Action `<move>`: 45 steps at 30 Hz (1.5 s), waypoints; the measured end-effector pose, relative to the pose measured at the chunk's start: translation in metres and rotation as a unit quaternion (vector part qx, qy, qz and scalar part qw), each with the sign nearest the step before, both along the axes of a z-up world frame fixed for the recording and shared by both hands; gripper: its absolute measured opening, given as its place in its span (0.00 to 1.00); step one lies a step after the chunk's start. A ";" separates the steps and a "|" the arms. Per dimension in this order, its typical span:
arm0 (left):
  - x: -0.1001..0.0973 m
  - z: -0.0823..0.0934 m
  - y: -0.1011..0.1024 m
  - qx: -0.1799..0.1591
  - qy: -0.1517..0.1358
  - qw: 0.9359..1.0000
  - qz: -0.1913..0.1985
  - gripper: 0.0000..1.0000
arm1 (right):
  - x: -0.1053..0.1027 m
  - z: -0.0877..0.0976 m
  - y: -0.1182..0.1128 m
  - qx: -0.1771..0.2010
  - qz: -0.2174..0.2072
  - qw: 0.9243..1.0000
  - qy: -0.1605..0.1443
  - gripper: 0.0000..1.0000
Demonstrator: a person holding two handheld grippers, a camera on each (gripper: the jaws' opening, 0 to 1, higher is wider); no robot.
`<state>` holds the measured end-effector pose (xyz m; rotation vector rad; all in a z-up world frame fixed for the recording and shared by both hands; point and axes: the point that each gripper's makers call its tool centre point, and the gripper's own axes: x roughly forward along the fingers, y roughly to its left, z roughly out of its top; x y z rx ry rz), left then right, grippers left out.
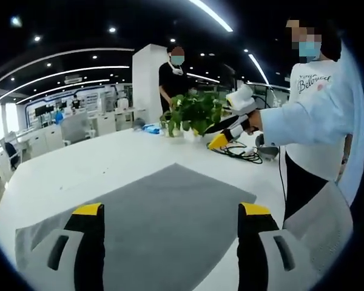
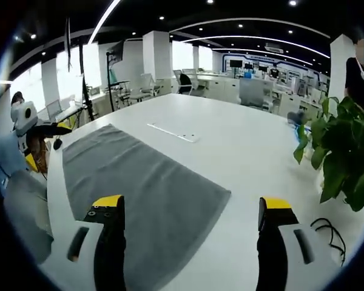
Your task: Fold the towel on the table until its edges align and the towel forms a compact rectangular stack.
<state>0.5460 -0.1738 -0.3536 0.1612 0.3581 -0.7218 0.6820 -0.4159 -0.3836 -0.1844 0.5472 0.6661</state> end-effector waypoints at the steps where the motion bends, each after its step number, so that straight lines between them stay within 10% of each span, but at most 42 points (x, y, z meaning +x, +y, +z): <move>1: 0.000 0.000 -0.003 0.000 0.000 1.000 -0.001 0.95 | 0.001 0.000 -0.001 -0.001 0.000 1.000 0.001 0.92; 45: 0.002 -0.013 -0.157 -0.037 0.005 0.997 -0.069 0.95 | 0.058 -0.014 0.013 -0.033 0.067 0.997 0.011 0.92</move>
